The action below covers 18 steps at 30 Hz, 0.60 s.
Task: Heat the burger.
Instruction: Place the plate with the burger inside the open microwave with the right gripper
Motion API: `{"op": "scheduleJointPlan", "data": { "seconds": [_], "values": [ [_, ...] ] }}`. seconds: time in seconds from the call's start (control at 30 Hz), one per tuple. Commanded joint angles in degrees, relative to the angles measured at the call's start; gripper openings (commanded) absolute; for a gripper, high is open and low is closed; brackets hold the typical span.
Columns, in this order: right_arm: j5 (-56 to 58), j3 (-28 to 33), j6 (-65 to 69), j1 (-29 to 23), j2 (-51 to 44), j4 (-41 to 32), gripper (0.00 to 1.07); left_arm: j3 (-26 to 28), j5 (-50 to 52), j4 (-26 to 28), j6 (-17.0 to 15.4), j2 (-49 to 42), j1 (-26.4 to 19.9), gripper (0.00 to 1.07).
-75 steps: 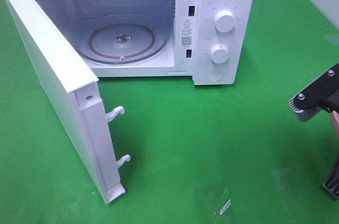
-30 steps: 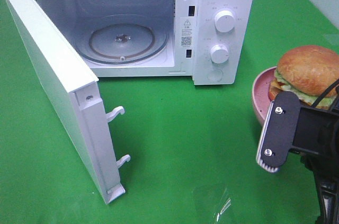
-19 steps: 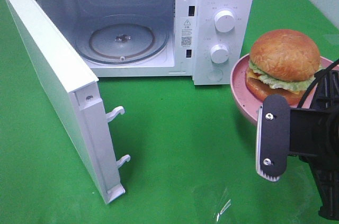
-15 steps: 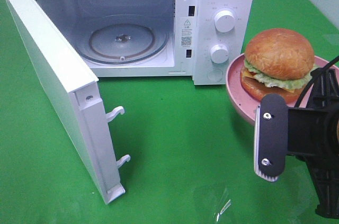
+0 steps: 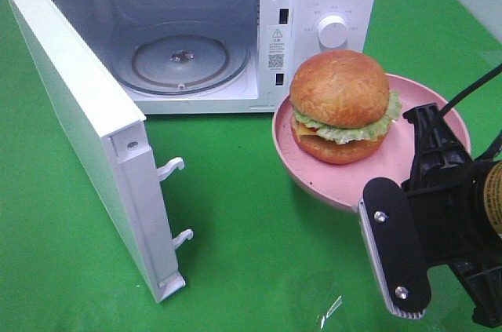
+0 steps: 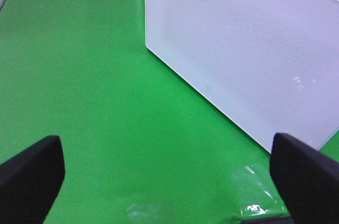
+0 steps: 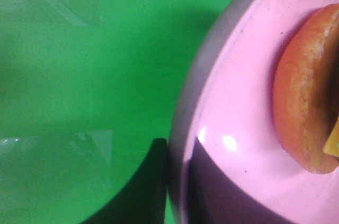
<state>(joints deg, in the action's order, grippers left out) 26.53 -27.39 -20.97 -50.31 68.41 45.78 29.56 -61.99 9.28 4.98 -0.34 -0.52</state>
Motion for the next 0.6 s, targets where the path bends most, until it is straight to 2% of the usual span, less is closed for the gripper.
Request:
{"op": "scheduleJointPlan", "data": {
  "seconds": [0.03, 0.13, 0.27, 0.37, 0.43, 0.6],
  "values": [
    [-4.1, -0.4, -8.5, 0.3, -0.4, -1.9, 0.0, -0.1, 0.6, 0.3, -0.1, -0.9, 0.3, 0.98],
    [-4.8, -0.4, -11.6, 0.3, -0.4, -4.0, 0.0, -0.1, 0.6, 0.3, -0.1, -0.9, 0.3, 0.98],
    [-5.2, -0.4, -21.6, 0.9, -0.4, -10.9, 0.0, -0.1, 0.6, 0.3, -0.1, -0.9, 0.3, 0.98],
    [-5.7, -0.4, -22.9, 1.5, -0.4, -12.0, 0.0, -0.1, 0.6, 0.3, -0.1, -0.9, 0.3, 0.98],
    [-8.3, -0.4, -29.7, 6.4, -0.4, -17.7, 0.0, -0.1, 0.6, 0.3, -0.1, -0.9, 0.3, 0.98],
    [-10.1, -0.4, -40.2, 9.5, -0.4, -24.6, 0.0, -0.1, 0.6, 0.3, -0.1, -0.9, 0.3, 0.98]
  ]
}}
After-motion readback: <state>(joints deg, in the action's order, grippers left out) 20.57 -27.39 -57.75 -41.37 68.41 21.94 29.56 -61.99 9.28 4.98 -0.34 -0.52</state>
